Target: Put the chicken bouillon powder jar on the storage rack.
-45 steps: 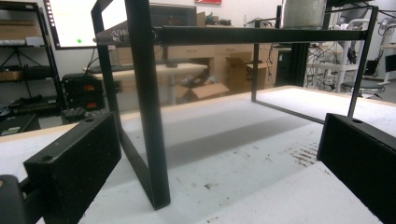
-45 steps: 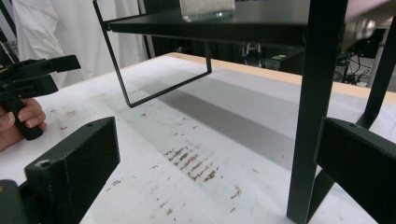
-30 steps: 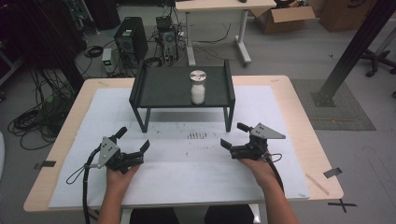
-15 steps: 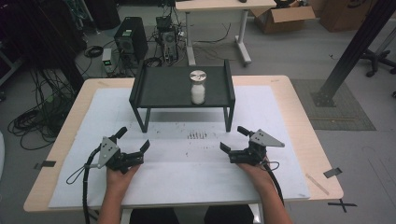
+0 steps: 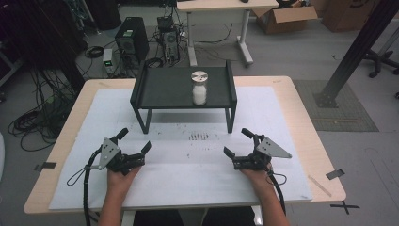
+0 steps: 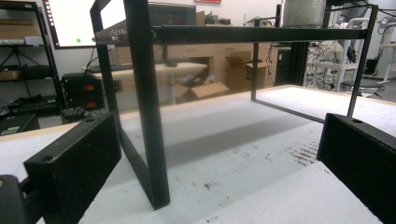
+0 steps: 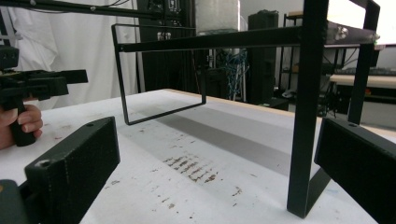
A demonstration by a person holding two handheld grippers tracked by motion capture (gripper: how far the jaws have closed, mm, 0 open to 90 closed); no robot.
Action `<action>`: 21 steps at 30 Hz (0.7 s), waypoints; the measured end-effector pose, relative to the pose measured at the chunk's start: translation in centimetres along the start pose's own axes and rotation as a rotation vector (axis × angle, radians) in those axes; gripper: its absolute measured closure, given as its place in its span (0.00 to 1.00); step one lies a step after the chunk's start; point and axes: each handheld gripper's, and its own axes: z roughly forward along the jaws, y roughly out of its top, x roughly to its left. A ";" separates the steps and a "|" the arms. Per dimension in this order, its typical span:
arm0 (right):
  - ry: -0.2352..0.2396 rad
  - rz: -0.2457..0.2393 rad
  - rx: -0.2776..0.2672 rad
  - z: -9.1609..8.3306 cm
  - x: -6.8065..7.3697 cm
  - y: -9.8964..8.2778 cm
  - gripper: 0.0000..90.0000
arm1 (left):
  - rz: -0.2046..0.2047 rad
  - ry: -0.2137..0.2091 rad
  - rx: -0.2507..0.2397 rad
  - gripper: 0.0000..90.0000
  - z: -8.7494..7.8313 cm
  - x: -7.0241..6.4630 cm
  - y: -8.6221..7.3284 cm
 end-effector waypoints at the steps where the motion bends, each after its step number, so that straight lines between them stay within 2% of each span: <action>1: 0.002 -0.007 -0.001 0.0 0.1 0.0 0.00 | 0.000 0.000 0.000 0.00 0.0 0.0 0.0; 13: 0.003 -0.034 -0.005 -0.1 0.3 0.0 0.00 | -0.001 0.000 0.000 0.00 0.0 0.0 0.0; 21: 0.004 -0.032 -0.008 -0.1 0.3 -0.1 0.00 | -0.001 0.001 0.000 0.00 0.0 0.0 0.0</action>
